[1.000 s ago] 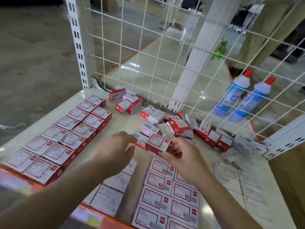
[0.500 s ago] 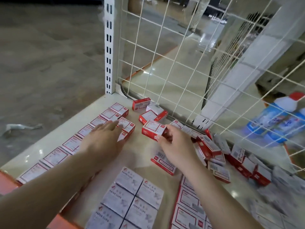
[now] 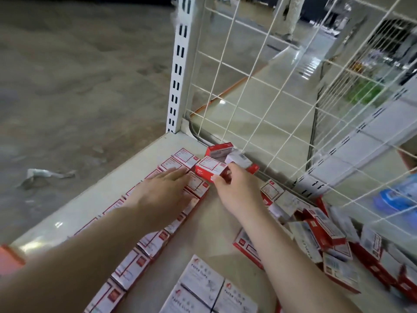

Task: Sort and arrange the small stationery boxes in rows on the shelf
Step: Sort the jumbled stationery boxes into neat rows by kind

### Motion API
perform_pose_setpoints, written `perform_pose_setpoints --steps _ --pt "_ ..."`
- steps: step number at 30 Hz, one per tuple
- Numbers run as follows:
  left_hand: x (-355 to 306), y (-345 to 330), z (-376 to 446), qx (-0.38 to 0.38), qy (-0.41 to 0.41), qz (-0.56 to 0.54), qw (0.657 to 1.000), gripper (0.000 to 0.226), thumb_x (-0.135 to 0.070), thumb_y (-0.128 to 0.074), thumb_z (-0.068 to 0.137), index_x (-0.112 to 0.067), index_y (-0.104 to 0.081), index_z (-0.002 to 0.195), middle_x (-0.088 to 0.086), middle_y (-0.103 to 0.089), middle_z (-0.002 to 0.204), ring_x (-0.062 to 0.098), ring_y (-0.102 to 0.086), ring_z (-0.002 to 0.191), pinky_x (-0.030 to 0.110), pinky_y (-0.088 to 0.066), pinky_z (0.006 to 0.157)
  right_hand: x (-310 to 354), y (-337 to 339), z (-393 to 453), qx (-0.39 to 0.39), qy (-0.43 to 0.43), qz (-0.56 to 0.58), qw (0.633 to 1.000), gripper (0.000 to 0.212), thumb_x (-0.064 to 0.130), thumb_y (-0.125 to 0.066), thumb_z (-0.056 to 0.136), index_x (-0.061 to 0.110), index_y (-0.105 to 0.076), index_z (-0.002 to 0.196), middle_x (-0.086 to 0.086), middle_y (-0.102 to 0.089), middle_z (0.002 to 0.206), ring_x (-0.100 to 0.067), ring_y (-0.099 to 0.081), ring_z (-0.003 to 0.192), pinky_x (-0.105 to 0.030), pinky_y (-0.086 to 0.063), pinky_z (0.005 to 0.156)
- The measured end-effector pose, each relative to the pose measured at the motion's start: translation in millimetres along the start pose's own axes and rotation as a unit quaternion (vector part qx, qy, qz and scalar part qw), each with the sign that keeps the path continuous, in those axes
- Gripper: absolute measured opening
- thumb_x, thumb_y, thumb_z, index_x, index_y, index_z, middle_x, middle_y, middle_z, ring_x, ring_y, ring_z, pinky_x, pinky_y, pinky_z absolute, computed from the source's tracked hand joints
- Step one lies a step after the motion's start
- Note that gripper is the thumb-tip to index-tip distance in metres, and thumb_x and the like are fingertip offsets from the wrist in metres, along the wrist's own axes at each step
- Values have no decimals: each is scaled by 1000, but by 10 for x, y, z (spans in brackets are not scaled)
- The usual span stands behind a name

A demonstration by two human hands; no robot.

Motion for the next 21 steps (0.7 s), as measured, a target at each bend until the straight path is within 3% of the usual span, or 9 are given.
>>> perform_pose_setpoints --steps 3,9,16,21 --pt "-2 -12 17 6 -4 2 1000 56 -40 -30 98 -24 -13 149 -8 -6 156 8 -6 143 25 -9 116 40 -50 27 7 -6 1 1000 24 36 -52 90 19 -57 107 0 -65 104 -22 -60 95 -36 -49 83" --pt "-39 7 26 9 8 0 1000 54 -41 -28 99 -25 -14 149 -11 -7 156 7 -5 143 24 -8 114 86 -59 45 9 -5 -26 1000 26 33 -51 93 13 -57 109 -2 -63 108 -21 -58 98 -23 -35 69" --pt "-65 28 34 7 18 11 1000 52 -41 -28 99 -24 -20 148 -10 -13 155 8 -10 142 24 -14 113 82 -90 15 -7 -4 -55 998 27 29 -51 93 11 -53 113 -4 -59 111 -22 -57 101 -26 -38 72" --pt "-66 18 30 6 20 9 1000 52 -40 -29 99 -23 -22 147 -8 -15 155 10 -13 142 26 -15 113 -56 -131 -29 -22 -26 -71 997 25 36 -51 91 14 -53 104 -2 -61 103 -23 -59 91 -34 -49 75"
Point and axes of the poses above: each hand's wrist, its own z-axis towards the middle knuckle, its own y-axis out of the back of the hand, x = y × z, the point moved 2 cm from there along z, towards the middle knuckle
